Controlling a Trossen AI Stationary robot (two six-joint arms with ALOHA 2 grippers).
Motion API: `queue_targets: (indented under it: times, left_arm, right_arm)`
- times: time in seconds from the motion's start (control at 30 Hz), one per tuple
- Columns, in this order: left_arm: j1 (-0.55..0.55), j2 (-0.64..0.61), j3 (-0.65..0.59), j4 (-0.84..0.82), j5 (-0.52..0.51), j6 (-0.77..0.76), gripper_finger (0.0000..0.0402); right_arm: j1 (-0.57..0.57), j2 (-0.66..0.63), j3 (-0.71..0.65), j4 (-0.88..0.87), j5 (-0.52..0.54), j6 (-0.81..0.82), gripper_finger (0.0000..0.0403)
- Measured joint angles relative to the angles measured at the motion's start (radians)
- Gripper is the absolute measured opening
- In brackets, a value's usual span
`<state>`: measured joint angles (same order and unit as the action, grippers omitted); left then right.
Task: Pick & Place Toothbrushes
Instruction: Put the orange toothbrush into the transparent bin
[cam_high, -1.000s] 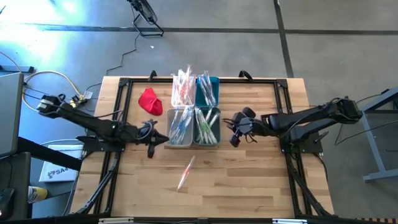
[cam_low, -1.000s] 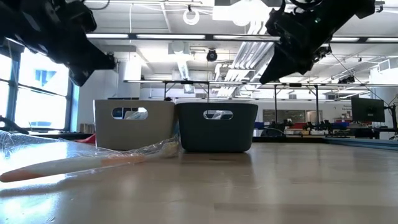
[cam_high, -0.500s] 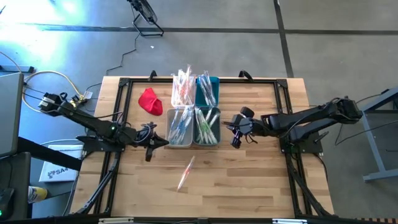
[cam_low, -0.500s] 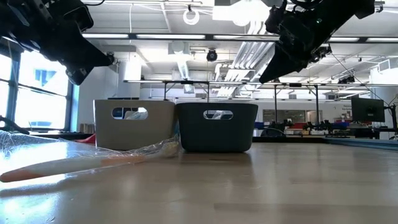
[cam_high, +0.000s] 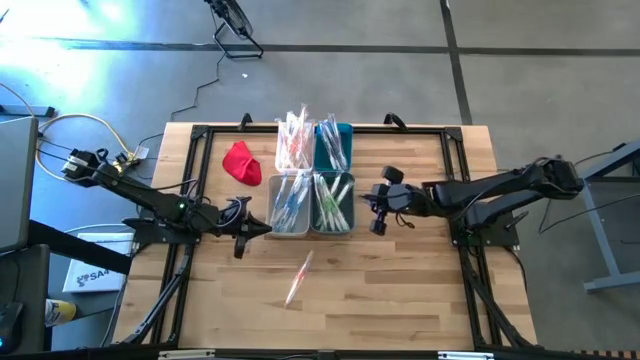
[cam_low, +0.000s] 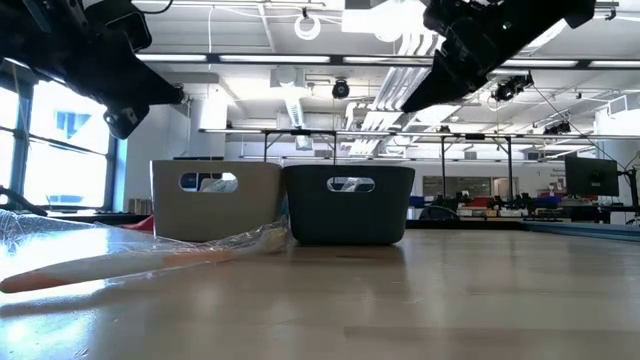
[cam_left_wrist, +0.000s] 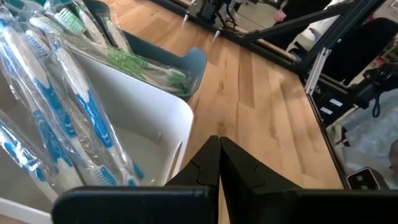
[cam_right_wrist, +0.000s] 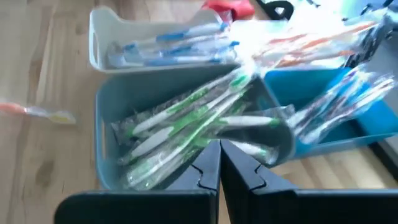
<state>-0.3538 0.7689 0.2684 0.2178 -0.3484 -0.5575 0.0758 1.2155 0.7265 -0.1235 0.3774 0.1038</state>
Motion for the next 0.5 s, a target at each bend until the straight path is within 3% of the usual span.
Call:
queue_targets:
  times: [0.33, 0.5]
  left_arm:
    - [0.000, 0.000, 0.000, -0.003, 0.000, 0.000, 0.0003]
    - [0.000, 0.000, 0.000, 0.004, 0.000, -0.001, 0.0003]
  right_arm:
    - [0.000, -0.218, -0.082, 0.016, 0.006, -0.055, 0.0003]
    - [0.001, -0.385, -0.215, 0.186, -0.065, -0.081, 0.0003]
